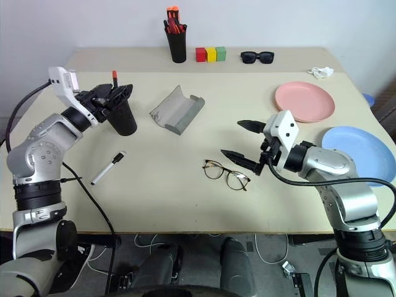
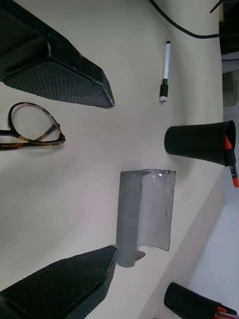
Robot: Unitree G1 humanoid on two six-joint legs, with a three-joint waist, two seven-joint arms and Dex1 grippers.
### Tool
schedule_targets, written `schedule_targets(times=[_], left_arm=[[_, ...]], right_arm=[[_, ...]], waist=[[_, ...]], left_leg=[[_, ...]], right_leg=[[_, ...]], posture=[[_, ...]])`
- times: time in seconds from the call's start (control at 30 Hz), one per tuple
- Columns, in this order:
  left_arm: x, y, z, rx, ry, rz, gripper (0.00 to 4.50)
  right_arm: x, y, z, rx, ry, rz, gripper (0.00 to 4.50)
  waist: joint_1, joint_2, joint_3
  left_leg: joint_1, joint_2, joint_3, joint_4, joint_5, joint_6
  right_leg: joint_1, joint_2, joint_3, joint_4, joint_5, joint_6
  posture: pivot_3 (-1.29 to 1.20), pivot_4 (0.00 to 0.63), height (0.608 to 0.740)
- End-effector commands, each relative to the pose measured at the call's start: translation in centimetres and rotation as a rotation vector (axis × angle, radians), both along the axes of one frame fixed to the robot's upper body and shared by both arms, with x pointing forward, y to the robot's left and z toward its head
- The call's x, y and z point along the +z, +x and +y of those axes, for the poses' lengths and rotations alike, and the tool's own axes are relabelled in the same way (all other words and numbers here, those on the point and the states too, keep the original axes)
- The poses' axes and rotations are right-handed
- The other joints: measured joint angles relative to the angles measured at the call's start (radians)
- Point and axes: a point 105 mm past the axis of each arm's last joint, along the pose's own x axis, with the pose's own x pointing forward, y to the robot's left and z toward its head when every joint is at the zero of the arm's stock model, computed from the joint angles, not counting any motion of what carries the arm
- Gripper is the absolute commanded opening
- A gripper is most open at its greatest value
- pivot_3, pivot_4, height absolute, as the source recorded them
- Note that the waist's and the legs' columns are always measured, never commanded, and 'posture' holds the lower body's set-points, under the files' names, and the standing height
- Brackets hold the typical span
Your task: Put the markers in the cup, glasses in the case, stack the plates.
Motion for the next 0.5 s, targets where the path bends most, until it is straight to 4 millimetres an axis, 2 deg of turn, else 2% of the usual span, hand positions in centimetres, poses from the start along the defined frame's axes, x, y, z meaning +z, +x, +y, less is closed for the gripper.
schedule_targets(times=[0.03,0.1,0.2,0.33,0.4,0.5], left_arm=[[1.4,-0.1,-1.4,-0.05,-0.033,-0.032,4.44],[1.0,0.0,-2.1,-0.076,-0.028,0.001,4.44],[0.4,0.2,-2.2,-0.073,-0.022,0.041,4.44],[-0.1,0.2,-1.1,-0.042,-0.027,0.075,4.44],[0.1,0.3,-0.1,-0.014,-0.032,0.07,4.44],[0.7,0.3,0.1,-0.017,-0.038,0.057,4.44]], right_arm=[[0.8,-0.5,0.4,0.013,0.006,-0.044,4.5],[0.8,-0.7,0.4,0.01,0.006,-0.047,4.5],[0.8,-0.7,0.3,0.005,0.004,-0.052,4.5],[0.8,-0.7,0.2,0.0,0.002,-0.056,4.5],[1.0,-0.7,-0.1,-0.003,0.0,-0.059,4.5],[1.1,-0.6,-0.2,-0.003,-0.004,-0.062,4.5]], waist=[[0.003,0.0,0.0],[0.004,0.0,0.0],[0.004,0.0,0.0],[-0.002,0.0,0.0],[-0.002,0.0,0.0],[-0.001,0.0,0.0]], left_leg=[[0.0,0.0,0.0,0.0,0.0,0.0],[0.0,0.0,0.0,0.0,0.0,0.0],[0.0,0.0,0.0,0.0,0.0,0.0],[0.0,0.0,0.0,0.0,0.0,0.0],[0.0,0.0,0.0,0.0,0.0,0.0],[0.0,0.0,0.0,0.0,0.0,0.0]], right_leg=[[0.0,0.0,0.0,0.0,0.0,0.0],[0.0,0.0,0.0,0.0,0.0,0.0],[0.0,0.0,0.0,0.0,0.0,0.0],[0.0,0.0,0.0,0.0,0.0,0.0],[0.0,0.0,0.0,0.0,0.0,0.0],[0.0,0.0,0.0,0.0,0.0,0.0]], posture=[[0.0,0.15,0.74],[0.0,0.15,0.74],[0.0,0.15,0.74],[0.0,0.15,0.74],[0.0,0.15,0.74],[0.0,0.15,0.74]])
